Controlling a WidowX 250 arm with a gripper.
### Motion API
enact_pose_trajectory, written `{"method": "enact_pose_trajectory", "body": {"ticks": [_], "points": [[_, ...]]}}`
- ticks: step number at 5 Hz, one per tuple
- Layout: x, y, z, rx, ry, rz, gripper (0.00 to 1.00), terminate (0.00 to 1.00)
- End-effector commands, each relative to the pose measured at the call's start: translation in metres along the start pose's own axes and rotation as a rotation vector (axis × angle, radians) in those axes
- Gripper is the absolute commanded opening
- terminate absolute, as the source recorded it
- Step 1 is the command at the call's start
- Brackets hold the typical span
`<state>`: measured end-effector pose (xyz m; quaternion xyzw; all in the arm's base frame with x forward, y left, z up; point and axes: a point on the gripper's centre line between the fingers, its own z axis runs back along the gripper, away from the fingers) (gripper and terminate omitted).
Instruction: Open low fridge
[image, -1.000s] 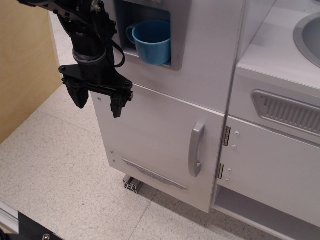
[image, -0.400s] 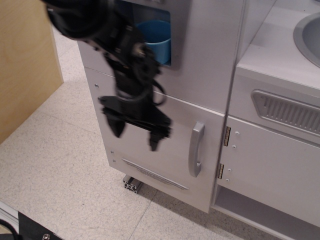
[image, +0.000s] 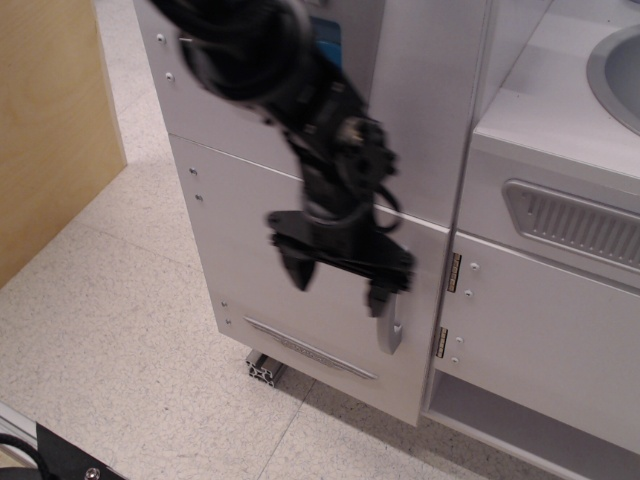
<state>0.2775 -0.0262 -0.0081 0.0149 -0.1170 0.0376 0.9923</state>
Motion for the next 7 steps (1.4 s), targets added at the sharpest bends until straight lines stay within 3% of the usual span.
{"method": "enact_pose_trajectory", "body": {"ticks": [1,3,4,7], "points": [[0.027,-0.020,-0.014,-0.010,-0.081,-0.003,1.00,0.00],[0.033,-0.021,-0.026,0.002,-0.094,-0.016,1.00,0.00],[0.030,-0.021,-0.024,-0.014,-0.103,-0.026,0.00,0.00],[0.000,-0.004,-0.017,-0.008,-0.105,-0.089,0.00,0.00]]}}
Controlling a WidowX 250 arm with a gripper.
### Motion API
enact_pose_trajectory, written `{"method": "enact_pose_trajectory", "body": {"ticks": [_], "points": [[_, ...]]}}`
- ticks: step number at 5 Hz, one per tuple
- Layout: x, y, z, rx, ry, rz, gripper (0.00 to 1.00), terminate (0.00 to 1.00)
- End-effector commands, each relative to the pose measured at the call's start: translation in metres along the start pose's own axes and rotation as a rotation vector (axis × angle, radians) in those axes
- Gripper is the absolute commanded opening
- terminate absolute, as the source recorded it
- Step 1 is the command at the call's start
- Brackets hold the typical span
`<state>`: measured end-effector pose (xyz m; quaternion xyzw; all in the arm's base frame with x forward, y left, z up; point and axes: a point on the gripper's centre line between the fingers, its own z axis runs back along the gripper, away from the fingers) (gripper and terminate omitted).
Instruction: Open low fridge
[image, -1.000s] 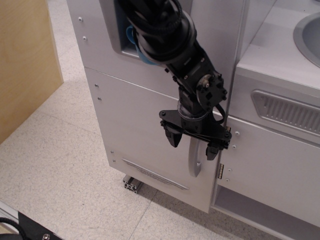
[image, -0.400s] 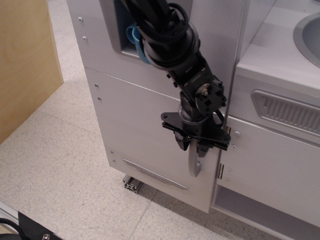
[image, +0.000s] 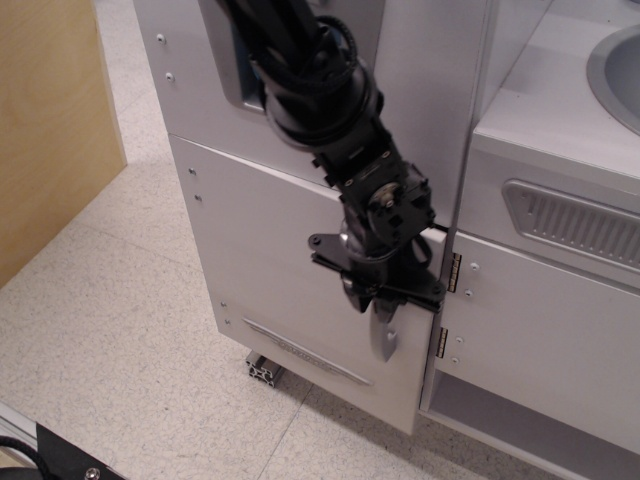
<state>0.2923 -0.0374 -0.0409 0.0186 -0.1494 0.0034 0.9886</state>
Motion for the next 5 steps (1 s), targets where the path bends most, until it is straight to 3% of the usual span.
{"method": "enact_pose_trajectory", "body": {"ticks": [1,2,3,4,5], "points": [[-0.021,0.020,0.033,-0.023,-0.022,-0.049,0.00,0.00],[-0.026,0.032,0.058,-0.021,-0.003,-0.050,1.00,0.00],[-0.015,0.037,0.089,-0.033,-0.003,-0.022,1.00,0.00],[-0.001,0.028,0.114,-0.086,-0.015,0.002,1.00,0.00],[0.017,0.014,0.120,-0.112,-0.041,0.026,1.00,0.00]]}}
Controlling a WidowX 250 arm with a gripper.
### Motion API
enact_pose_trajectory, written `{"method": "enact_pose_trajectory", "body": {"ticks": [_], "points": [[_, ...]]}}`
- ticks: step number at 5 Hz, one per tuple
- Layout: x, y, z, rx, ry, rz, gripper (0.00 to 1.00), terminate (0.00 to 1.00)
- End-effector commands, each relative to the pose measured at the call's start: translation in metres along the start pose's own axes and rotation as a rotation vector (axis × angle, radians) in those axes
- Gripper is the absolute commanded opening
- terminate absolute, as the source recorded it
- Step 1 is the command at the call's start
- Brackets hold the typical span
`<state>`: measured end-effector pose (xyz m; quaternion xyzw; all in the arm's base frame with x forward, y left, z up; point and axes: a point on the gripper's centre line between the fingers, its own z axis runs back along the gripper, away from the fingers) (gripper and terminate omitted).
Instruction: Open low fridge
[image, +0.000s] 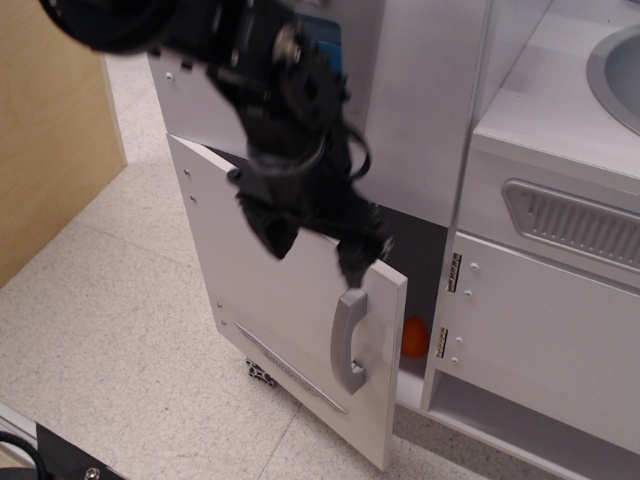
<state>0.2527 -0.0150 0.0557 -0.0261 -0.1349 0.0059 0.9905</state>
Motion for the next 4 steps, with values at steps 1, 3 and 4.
{"method": "enact_pose_trajectory", "body": {"ticks": [1,3,4], "points": [[0.043,-0.032,0.005,-0.034,-0.093,0.012,1.00,0.00],[0.053,-0.054,-0.043,0.017,-0.114,-0.020,1.00,0.00],[0.046,-0.045,-0.066,0.073,-0.084,-0.013,1.00,0.00]]}}
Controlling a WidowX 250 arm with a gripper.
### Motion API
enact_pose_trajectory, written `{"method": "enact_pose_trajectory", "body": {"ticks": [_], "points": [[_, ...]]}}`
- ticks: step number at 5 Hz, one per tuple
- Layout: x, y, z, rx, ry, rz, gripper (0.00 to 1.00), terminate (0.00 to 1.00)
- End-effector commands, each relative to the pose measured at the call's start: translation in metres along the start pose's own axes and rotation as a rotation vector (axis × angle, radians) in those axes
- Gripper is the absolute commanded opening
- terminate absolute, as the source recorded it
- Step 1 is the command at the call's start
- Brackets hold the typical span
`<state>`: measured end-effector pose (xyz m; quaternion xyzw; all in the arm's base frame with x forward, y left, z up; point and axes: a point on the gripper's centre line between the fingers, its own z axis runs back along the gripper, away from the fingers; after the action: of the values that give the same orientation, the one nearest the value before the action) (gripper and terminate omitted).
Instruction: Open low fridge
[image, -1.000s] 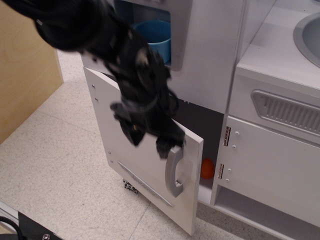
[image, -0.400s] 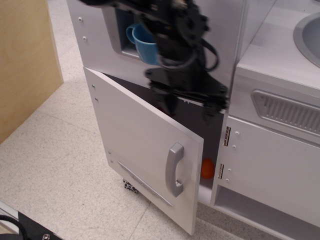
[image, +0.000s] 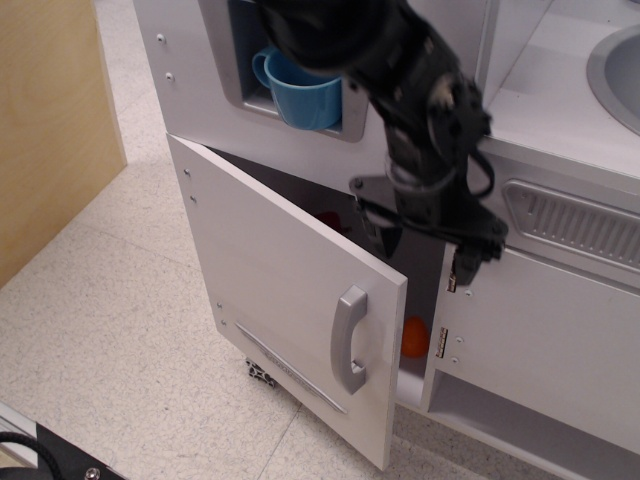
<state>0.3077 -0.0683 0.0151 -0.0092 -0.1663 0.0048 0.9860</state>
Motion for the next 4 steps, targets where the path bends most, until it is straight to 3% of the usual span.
{"method": "enact_pose_trajectory", "body": {"ticks": [1,4], "points": [[-0.014,0.018,-0.018,0.068,0.035,0.007,1.00,0.00],[-0.072,0.086,-0.011,0.107,0.109,0.005,1.00,0.00]]}}
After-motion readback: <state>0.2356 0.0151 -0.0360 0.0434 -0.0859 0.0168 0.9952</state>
